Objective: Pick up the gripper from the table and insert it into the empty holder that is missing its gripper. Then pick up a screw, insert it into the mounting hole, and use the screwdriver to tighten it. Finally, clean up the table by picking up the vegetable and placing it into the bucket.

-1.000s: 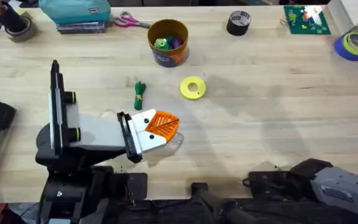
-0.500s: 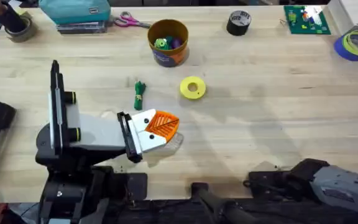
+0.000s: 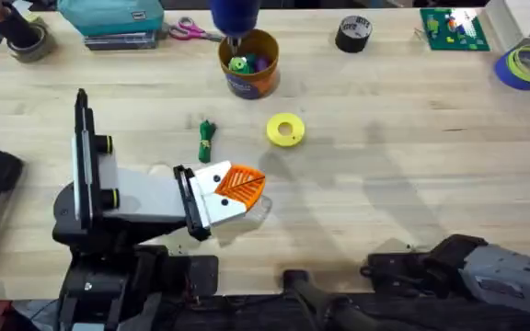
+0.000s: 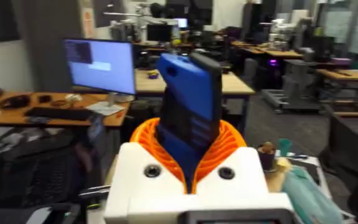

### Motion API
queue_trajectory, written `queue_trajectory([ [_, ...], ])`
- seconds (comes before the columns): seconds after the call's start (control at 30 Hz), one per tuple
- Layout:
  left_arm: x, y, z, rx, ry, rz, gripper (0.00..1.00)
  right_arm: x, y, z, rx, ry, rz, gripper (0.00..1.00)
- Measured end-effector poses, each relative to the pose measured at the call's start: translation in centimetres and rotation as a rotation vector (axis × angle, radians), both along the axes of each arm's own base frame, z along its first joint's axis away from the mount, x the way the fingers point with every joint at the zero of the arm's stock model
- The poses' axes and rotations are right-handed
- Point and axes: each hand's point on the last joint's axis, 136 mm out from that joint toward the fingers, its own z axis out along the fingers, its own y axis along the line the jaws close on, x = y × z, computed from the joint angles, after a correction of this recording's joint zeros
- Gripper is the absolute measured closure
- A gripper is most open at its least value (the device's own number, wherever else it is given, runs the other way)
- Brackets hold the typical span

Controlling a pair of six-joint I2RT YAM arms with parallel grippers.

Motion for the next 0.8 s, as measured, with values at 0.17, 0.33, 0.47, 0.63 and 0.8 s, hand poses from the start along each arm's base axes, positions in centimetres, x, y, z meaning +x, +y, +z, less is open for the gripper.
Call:
queue_trajectory([
  [0.17, 0.0, 0.0, 0.0, 0.0, 0.0, 0.0, 0.991, -1.5, 0.6, -0.3, -0.016, 0.001, 0.073, 0.978],
  [0.33, 0.0, 0.0, 0.0, 0.0, 0.0, 0.0, 0.991, -2.8, 1.2, -0.4, -0.023, -0.004, 0.12, 0.978],
  [0.47, 0.0, 0.0, 0.0, 0.0, 0.0, 0.0, 0.991, -3.3, 1.7, -0.7, -0.026, 0.0, 0.141, 0.978],
  [0.63, 0.0, 0.0, 0.0, 0.0, 0.0, 0.0, 0.991, -3.9, 2.3, -1.8, -0.041, 0.01, 0.165, 0.979],
  [0.8, 0.0, 0.0, 0.0, 0.0, 0.0, 0.0, 0.991, -4.3, 2.5, -2.5, -0.057, 0.018, 0.191, 0.979],
])
